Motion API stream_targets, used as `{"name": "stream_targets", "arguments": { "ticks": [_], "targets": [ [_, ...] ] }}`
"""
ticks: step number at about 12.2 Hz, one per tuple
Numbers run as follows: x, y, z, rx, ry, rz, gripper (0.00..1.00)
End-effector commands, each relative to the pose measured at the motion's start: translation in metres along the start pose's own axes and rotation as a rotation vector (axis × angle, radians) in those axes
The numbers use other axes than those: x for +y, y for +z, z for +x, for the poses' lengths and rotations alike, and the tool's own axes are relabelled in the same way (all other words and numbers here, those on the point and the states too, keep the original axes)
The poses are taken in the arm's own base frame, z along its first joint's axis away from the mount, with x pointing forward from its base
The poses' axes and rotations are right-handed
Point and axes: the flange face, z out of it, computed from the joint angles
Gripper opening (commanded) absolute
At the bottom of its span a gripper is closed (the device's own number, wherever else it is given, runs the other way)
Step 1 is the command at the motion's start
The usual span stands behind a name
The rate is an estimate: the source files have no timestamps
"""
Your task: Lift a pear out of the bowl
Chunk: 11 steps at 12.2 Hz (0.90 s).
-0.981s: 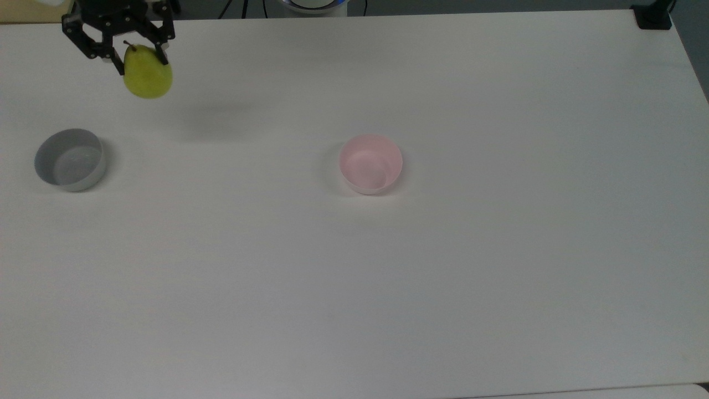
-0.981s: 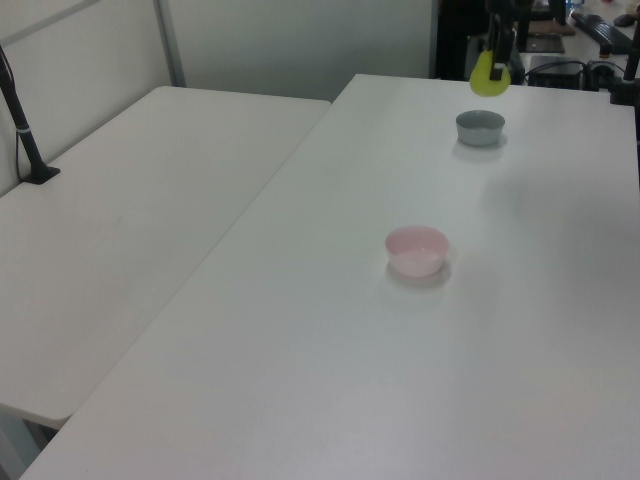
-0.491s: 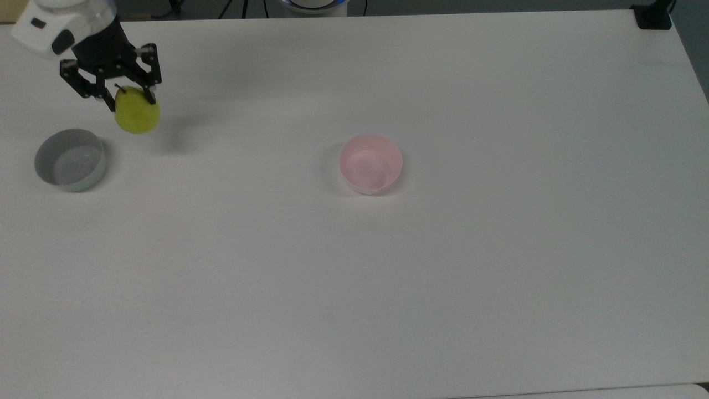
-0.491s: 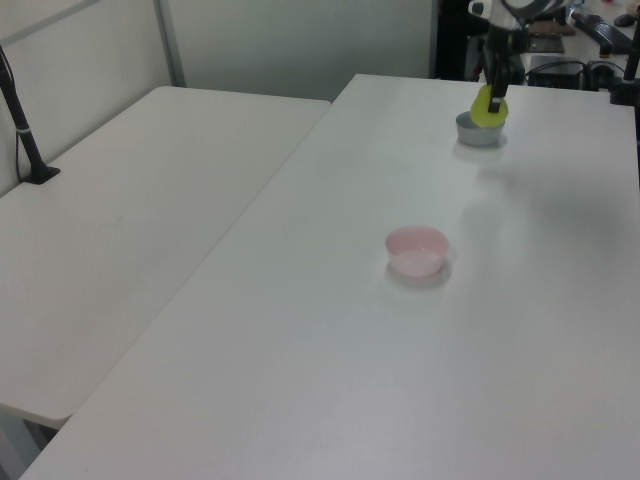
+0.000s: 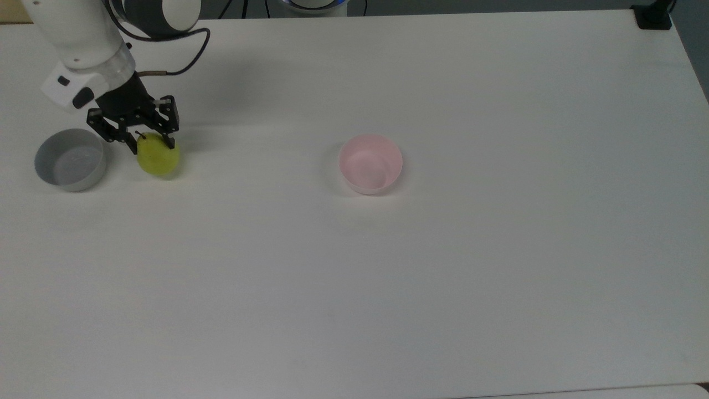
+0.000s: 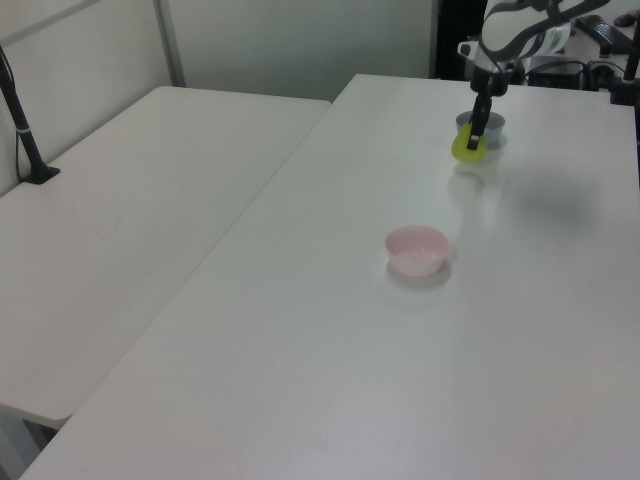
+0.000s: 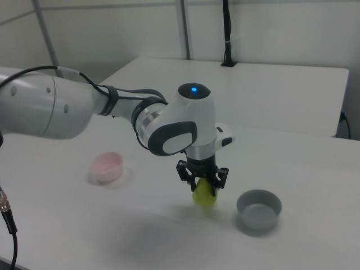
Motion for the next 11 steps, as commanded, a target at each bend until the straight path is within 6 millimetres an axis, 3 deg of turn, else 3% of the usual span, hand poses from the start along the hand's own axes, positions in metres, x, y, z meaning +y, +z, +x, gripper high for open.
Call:
{"name": "stream_targets", "arguments": {
  "ticks": [1,3,4,5,6,9,11],
  "targets": [
    [-0.012,0.018,0.009,-0.003,-0.024,0.01,0.0],
    [-0.013,0.025,0.009,-0.014,-0.028,0.013,0.02],
    [-0.012,0.025,0.009,-0.015,-0.025,0.013,0.21],
    [-0.012,0.024,0.009,-0.016,-0.021,0.013,0.77],
    [-0.013,0.019,0.009,-0.015,-0.023,0.012,1.0],
    [-0.017,-0.013,0.009,-0.003,-0.013,0.018,1.0],
    [-0.019,-0.054,0.007,-0.087,-0.002,0.025,1.0]
  ]
}}
